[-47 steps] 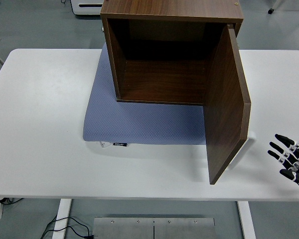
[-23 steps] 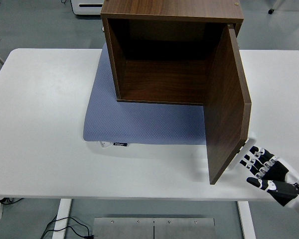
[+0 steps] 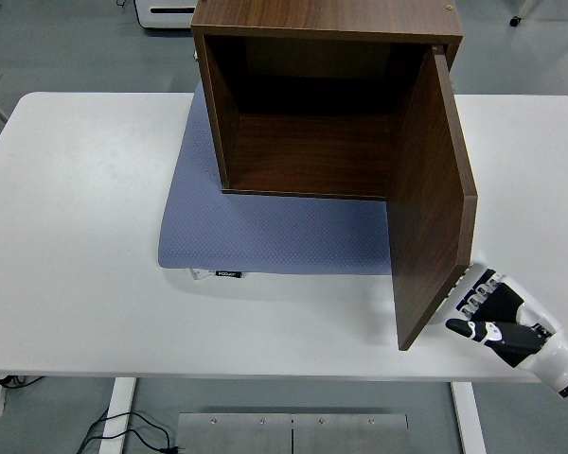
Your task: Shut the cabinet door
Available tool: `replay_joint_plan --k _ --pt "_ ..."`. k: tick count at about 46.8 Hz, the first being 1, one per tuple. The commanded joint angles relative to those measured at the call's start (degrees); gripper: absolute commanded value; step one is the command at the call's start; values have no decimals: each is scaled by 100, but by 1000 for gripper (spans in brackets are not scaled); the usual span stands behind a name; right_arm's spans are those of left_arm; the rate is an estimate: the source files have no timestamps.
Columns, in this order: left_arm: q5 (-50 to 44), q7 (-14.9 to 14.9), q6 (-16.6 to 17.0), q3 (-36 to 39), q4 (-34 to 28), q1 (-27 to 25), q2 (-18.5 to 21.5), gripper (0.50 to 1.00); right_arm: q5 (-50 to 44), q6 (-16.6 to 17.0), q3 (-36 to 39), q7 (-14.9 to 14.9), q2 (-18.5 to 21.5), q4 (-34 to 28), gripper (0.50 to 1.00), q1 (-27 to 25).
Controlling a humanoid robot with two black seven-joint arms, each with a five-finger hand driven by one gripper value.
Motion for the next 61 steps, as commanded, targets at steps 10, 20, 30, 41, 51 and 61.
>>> replay_joint_plan --k 10,20,30,41,51,61 --pt "0 -1 0 0 0 0 0 1000 0 0 -164 4 135 -54 1000 347" --pt "0 -1 0 0 0 0 0 1000 9 0 -313 13 135 -72 1000 655" --pt "0 -1 0 0 0 0 0 1000 9 0 -471 13 153 -80 1000 927" --pt "0 -1 0 0 0 0 0 1000 17 0 -665 13 153 -98 1000 1217" --pt "0 -1 0 0 0 0 0 1000 17 0 -928 13 153 -124 1000 1499" --pt "0 -1 0 0 0 0 0 1000 26 0 -1148 13 241 -309 1000 1771"
